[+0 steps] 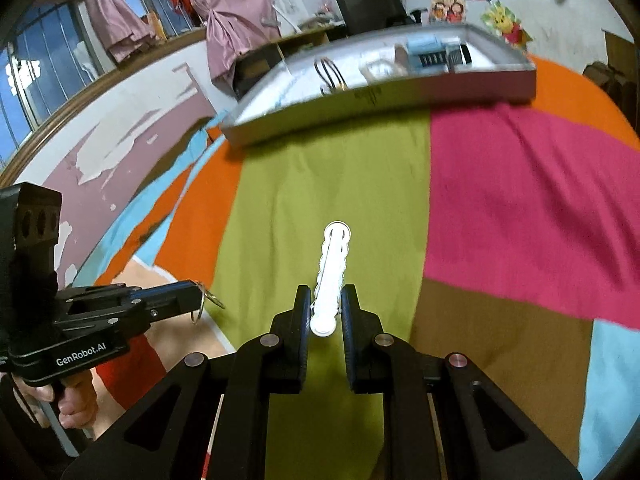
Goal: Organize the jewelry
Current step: 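Carry white clip and gold hoops into the metal tray and open both tools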
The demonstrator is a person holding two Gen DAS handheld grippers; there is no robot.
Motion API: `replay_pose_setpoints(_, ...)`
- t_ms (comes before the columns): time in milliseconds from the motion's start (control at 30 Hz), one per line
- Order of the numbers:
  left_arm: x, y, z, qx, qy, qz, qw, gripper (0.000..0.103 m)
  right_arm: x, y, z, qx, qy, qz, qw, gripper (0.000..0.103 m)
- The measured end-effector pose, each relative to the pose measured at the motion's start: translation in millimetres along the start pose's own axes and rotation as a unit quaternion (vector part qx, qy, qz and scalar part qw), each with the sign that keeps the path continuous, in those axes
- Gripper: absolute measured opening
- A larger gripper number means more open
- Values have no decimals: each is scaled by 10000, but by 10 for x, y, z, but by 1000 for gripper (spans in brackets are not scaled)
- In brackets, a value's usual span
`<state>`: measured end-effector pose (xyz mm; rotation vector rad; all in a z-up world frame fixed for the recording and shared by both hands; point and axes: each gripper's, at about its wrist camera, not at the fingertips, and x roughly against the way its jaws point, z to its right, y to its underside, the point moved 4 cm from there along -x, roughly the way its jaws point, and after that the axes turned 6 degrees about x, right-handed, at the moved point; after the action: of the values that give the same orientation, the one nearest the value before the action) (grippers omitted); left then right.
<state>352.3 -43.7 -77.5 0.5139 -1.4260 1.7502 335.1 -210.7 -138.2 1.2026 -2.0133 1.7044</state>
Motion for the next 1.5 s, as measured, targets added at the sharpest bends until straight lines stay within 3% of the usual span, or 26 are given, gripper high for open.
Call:
replay_pose_setpoints(167,43,-553,-26,172,-10,589,9981,4,90,-318,-100,242,113,340,9991,14)
replay_pose_setpoints(367,-22,-1177,-58,185,-227,1189,9925,4,102,-1025,20,507,362,929,9937,14)
replay_pose_setpoints(533,-325,-1526,-145,362,-224,1122,9928,4,-65,-1529,44,718,510,1095,9901,14)
replay_pose_setpoints(733,-681,-1548,-227,537,-237,822,9949,4,-372,-1835,107,869,716,925,9893,14)
replay_pose_setpoints(867,-793,-1473,-238,544,-280,709,9956,4,-512,-1802,208,757,831,770,9907,14)
replay_pose_setpoints(1233,-829,-1397,-270,704,-406,575,9950,7,-467,-1680,340,525,856,839,9914,17)
replay_pose_setpoints(1400,-697,-1371,-294,827,-383,720,9932,35,-397,-1653,341,534,887,881,9907,28)
replay_pose_setpoints(1500,-587,-1359,-304,833,-371,795,9927,44,-312,-1637,334,543,931,924,9899,31)
